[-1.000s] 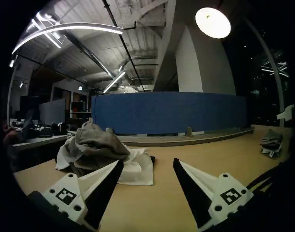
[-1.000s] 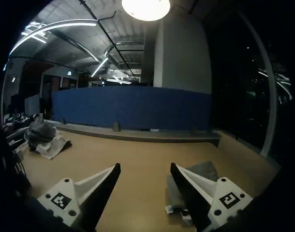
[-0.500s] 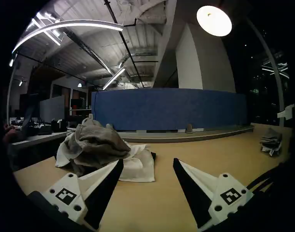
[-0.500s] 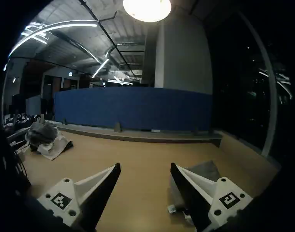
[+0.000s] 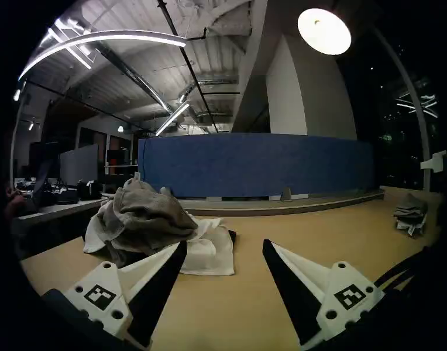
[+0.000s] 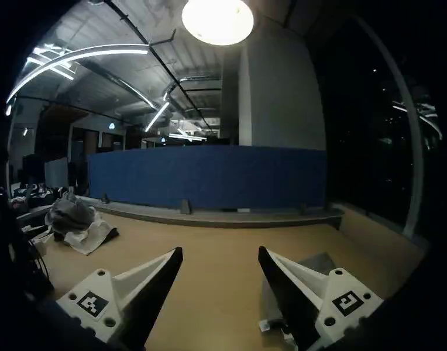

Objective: Fold towel

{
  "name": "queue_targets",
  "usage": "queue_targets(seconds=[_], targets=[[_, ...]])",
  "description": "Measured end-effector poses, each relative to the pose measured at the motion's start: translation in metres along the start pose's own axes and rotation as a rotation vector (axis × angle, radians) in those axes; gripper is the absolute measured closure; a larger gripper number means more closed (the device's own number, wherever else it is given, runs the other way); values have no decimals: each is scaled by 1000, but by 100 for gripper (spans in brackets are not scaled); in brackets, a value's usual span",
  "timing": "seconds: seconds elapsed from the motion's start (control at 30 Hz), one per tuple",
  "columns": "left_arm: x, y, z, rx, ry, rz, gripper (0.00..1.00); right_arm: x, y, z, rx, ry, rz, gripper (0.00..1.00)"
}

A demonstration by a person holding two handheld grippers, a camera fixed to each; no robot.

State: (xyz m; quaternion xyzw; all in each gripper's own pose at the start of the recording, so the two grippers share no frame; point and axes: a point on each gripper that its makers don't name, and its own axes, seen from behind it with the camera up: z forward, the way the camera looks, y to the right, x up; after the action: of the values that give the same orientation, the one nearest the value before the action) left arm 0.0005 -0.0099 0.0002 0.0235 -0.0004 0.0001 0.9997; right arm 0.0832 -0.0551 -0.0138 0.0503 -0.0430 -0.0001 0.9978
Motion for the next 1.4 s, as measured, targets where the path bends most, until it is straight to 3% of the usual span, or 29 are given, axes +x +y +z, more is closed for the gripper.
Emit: queue_targets(seconds=[0.6, 0.97, 1.4], targets=[[0, 1, 0, 0, 0, -1, 4, -16, 67, -4, -70, 71, 117, 0], [0, 1, 0, 0, 0, 0, 4, -48, 76, -1, -82, 73, 109, 0], [0, 0, 0, 0, 0, 0, 4, -62, 75, 9, -68, 91, 114, 0]])
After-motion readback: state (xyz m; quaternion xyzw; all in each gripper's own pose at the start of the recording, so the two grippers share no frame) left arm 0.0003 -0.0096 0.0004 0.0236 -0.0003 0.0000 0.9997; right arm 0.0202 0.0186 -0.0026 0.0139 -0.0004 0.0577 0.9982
